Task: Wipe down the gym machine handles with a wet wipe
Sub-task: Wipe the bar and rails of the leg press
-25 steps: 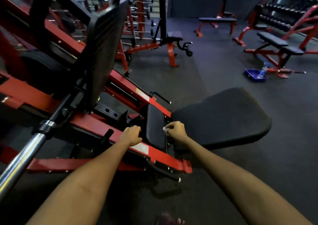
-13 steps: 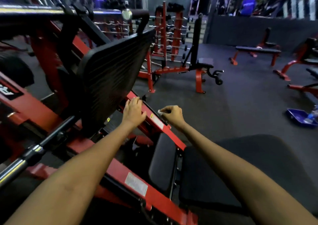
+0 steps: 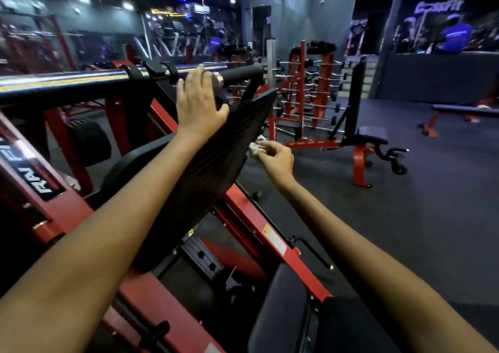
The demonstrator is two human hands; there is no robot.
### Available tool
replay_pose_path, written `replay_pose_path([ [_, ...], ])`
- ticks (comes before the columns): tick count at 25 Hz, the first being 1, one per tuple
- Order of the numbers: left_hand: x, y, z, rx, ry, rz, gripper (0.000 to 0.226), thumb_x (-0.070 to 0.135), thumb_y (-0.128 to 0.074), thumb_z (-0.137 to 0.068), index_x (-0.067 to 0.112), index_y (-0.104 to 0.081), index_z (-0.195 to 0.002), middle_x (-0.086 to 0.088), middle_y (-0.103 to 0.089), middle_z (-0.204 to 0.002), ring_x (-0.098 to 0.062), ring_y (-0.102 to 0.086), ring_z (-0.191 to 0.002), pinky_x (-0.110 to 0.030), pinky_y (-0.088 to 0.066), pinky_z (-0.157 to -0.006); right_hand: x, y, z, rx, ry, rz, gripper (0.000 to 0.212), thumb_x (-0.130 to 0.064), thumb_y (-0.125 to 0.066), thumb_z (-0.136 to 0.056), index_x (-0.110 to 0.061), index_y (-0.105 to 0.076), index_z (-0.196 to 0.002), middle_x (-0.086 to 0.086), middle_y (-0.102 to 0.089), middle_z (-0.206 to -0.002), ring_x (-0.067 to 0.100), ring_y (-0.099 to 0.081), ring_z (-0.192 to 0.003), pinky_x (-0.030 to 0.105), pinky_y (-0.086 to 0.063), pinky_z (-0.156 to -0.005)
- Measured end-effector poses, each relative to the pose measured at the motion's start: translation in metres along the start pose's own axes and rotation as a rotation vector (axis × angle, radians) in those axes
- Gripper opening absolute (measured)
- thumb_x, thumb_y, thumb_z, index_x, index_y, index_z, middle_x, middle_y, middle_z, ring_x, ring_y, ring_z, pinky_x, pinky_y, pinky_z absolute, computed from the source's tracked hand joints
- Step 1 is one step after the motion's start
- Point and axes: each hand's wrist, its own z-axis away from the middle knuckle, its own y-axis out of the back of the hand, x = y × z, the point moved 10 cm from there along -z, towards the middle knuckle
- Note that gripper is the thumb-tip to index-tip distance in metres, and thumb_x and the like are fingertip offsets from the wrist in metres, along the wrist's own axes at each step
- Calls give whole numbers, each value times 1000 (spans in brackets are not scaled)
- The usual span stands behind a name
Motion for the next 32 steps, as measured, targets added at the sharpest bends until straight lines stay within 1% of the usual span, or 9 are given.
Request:
replay_pose_path([
  [5,-23,-14,-37,-109,39,14,82,30,-69,-79,1,-28,-144,-15,-31,-149,-30,-32,-136,-41,-24,-112,-37,-30,-66,-113,60,-167,22,-20,-67,-82,-2,-70,-70,7,-65,-62,5,-52,-55,20,-41,-56],
  [10,-3,-33,-49,-177,99,-27,54,26,-62,-85,0,-45,-130,-21,-50,-129,-38,-50,-116,-42,-39,-96,-44,-39,-131,-165,41,-150,21,-31,-70,-76,-11,-72,-74,0,-66,-62,6,-56,-59,24,-47,-65],
  [17,-3,-26,-54,-79,115,-38,31,23,-39,-100,-1,-58,-106,-22,-61,-107,-37,-57,-100,-41,-40,-81,-13,-112,-121,-491,-741,-1017,27,18,-35,-88,5,-49,-69,10,-54,-70,13,-54,-61,16,-44,-38],
  [19,-2,-23,-45,0,156,2,33,23,-38,-101,3,-56,-121,-18,-61,-114,-33,-58,-104,-37,-41,-82,-23,-135,-98,-607,-830,-1080,30,13,-29,-93,6,-48,-71,11,-53,-60,11,-57,-51,9,-48,-50],
  [23,3,-19,-44,1,210,-70,35,24,-38,-101,10,-55,-128,-12,-61,-120,-29,-56,-110,-33,-41,-84,-32,-156,-82,-652,-920,-1160,32,9,-28,-95,1,-47,-69,12,-53,-48,15,-68,-84,19,-31,-107],
  [25,1,-18,-46,-18,236,-97,36,25,-38,-100,13,-56,-129,-12,-61,-120,-29,-56,-111,-33,-42,-86,-38,-156,-90,-666,-944,-1248,34,10,-30,-94,-2,-44,-66,9,-48,-36,10,-59,-40,14,-38,-99],
  [28,2,-19,-48,-49,276,-149,37,25,-38,-100,13,-54,-131,-13,-59,-125,-31,-54,-114,-35,-41,-89,-39,-147,-104,-634,-920,-1290,35,14,-29,-92,-5,-42,-65,5,-46,-31,9,-49,-28,8,-49,-49],
  [30,4,-17,-52,-63,284,-178,37,24,-38,-100,13,-54,-131,-13,-59,-126,-31,-54,-115,-35,-41,-91,-36,-143,-107,-620,-946,-1293,36,16,-30,-91,-3,-43,-64,7,-46,-34,9,-61,-49,7,-50,-64],
  [32,5,-17,-55,-90,281,-195,36,23,-39,-100,12,-56,-129,-14,-61,-123,-31,-54,-113,-36,-42,-91,-30,-135,-113,-571,-984,-1272,33,16,-30,-92,2,-47,-67,17,-51,-50,16,-61,-104,13,-37,-99],
])
